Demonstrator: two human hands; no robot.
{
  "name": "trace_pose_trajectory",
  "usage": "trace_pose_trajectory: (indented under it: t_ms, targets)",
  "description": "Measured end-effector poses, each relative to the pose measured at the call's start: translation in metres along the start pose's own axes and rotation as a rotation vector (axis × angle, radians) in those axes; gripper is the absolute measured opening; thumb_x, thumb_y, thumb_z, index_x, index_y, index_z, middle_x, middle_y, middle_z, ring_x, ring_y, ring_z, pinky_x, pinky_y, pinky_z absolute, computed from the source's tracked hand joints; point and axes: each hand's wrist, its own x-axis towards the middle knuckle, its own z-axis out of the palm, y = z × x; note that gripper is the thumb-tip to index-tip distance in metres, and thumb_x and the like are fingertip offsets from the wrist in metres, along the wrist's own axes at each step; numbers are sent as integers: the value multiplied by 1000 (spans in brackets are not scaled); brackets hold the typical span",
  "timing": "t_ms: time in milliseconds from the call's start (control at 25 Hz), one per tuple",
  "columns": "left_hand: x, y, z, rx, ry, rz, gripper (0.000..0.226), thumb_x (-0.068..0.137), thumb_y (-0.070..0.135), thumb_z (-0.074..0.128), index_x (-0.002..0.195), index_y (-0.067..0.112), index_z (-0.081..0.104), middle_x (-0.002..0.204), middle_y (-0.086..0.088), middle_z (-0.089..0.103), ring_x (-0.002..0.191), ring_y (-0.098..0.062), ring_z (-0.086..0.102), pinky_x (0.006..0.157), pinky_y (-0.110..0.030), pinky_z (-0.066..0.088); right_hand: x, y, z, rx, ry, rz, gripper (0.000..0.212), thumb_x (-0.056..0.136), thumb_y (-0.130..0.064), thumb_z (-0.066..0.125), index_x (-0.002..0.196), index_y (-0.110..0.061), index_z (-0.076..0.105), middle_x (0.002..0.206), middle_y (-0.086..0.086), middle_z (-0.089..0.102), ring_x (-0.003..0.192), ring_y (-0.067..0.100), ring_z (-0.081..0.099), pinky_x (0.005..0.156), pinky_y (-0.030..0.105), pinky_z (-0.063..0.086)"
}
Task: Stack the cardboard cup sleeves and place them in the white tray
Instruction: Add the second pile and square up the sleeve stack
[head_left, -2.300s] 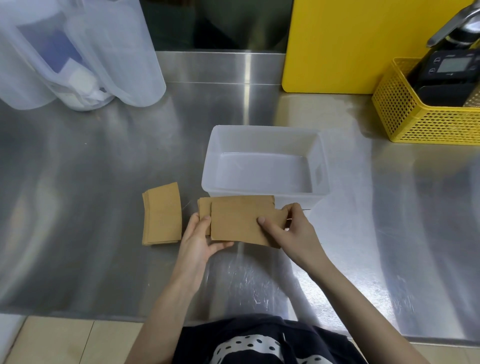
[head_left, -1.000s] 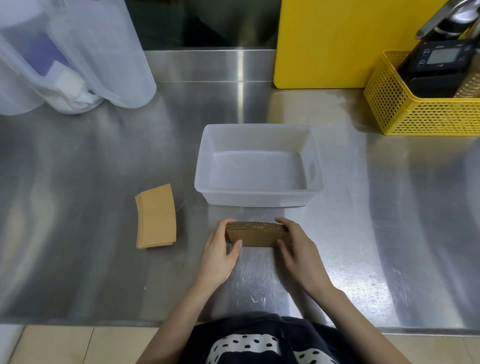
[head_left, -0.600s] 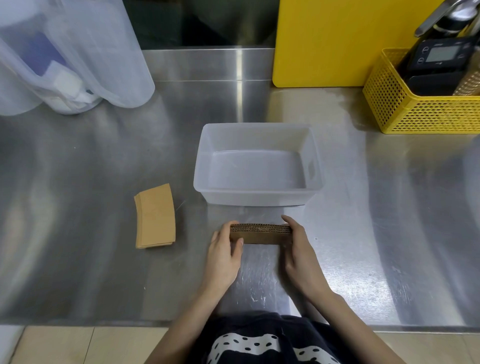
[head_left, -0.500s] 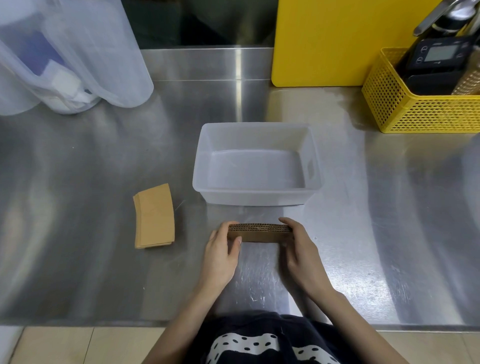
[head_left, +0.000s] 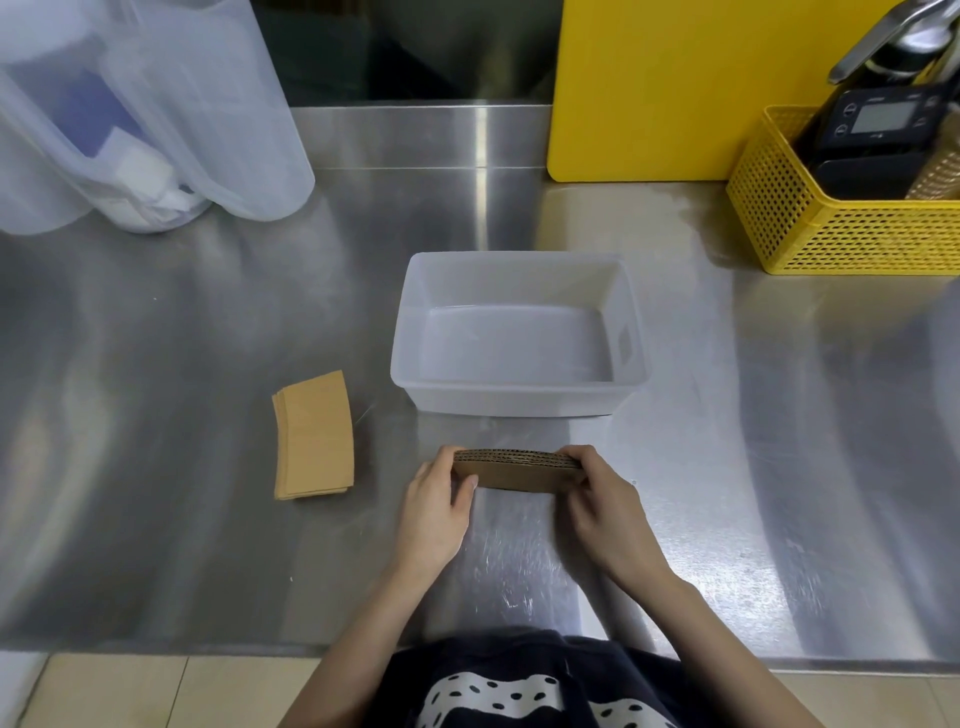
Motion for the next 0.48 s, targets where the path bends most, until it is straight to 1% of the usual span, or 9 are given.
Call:
trace_pose_trajectory:
  t_ms: [40,120,160,200,240,280,360,400,480]
  targets:
    - [0,0,-2,3,-2,-11,27,88,19,49,113,7,51,99,-11,61,88,-23,57,72,-24,37,1,-3,-2,8,-8,-9,32,83,4,44,112,-9,51,104,11,64,90,22,58,75,5,39]
    - [1,0,-8,-23,-6,-13,26,88,19,50,111,6,51,104,-13,64,90,-27,59,76,-30,44,3,-10,-6,30,-18,-21,29,85,1,46,111,-10,52,102,10,64,91,24,59,82,21,46]
    - [1,2,-13,-48,-4,-9,25,87,19,51,109,7,51,105,-11,64,90,-28,60,79,-33,46,4,-15,-7,46,-23,-22,28,85,0,46,110,-11,52,102,8,63,92,23,59,83,23,48]
    - [0,4,-18,-75,1,1,23,87,18,52,108,8,52,106,-9,65,90,-27,60,81,-34,47,5,-19,-8,65,-28,-22,28,85,0,46,110,-12,52,102,7,63,92,22,59,82,19,47]
    - [0,6,-24,-103,12,10,23,86,17,52,108,9,53,105,-5,65,91,-24,61,81,-31,47,6,-24,-10,82,-31,-23,28,85,0,46,109,-13,52,102,6,63,92,21,59,80,14,46]
    - [0,8,-31,-133,30,17,23,86,16,53,109,10,53,103,0,64,90,-21,60,80,-24,45,7,-28,-11,93,-32,-27,27,85,-1,46,108,-13,53,103,6,62,92,21,59,79,14,46]
    - [2,11,-43,-205,80,11,22,86,14,54,108,14,53,93,11,59,80,-5,58,69,-6,41,11,-38,-12,91,-39,-38,25,85,-3,48,108,-12,54,104,8,60,89,22,58,83,26,49]
    - [4,12,-49,-248,107,1,20,85,12,54,105,17,52,89,14,56,73,1,57,65,-2,39,14,-44,-11,84,-51,-42,24,85,-6,50,108,-11,55,104,8,58,86,21,58,83,30,49]
    - [7,11,-60,-337,158,-6,19,85,9,54,97,24,48,86,13,54,68,11,55,65,-1,40,20,-56,-9,86,-92,-56,22,85,-9,52,107,-11,55,103,7,56,79,16,57,79,27,49]
